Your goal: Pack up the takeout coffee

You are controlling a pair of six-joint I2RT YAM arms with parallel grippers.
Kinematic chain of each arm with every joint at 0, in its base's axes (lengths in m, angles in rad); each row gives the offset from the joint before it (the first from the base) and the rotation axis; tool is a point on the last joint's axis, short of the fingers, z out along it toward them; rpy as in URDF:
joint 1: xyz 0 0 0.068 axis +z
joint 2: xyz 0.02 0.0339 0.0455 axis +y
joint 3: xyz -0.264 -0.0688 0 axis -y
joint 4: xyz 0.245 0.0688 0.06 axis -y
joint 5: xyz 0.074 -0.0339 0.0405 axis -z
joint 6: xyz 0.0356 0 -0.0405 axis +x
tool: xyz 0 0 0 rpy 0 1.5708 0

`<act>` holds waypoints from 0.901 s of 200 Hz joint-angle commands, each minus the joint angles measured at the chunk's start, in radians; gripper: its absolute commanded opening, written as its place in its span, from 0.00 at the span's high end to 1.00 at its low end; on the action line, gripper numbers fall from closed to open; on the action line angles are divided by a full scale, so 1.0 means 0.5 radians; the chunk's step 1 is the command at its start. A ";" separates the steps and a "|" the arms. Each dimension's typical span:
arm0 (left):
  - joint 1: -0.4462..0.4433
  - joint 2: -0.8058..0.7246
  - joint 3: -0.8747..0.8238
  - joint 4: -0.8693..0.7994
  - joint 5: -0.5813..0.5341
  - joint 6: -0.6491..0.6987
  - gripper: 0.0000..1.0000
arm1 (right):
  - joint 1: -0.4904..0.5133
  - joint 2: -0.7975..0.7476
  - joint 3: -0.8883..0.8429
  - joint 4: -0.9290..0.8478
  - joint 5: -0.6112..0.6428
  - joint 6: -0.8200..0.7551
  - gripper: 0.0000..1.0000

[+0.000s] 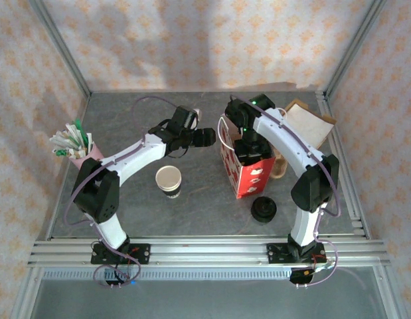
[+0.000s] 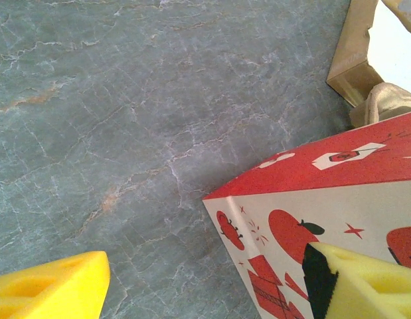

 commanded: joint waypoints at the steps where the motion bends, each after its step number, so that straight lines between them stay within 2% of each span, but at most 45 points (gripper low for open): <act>1: -0.007 -0.006 0.050 -0.032 -0.058 0.002 0.22 | -0.014 -0.058 -0.042 -0.090 0.059 -0.035 0.46; 180: -0.007 0.014 0.072 -0.050 -0.079 0.009 0.23 | -0.016 -0.147 -0.270 0.189 0.031 -0.055 0.46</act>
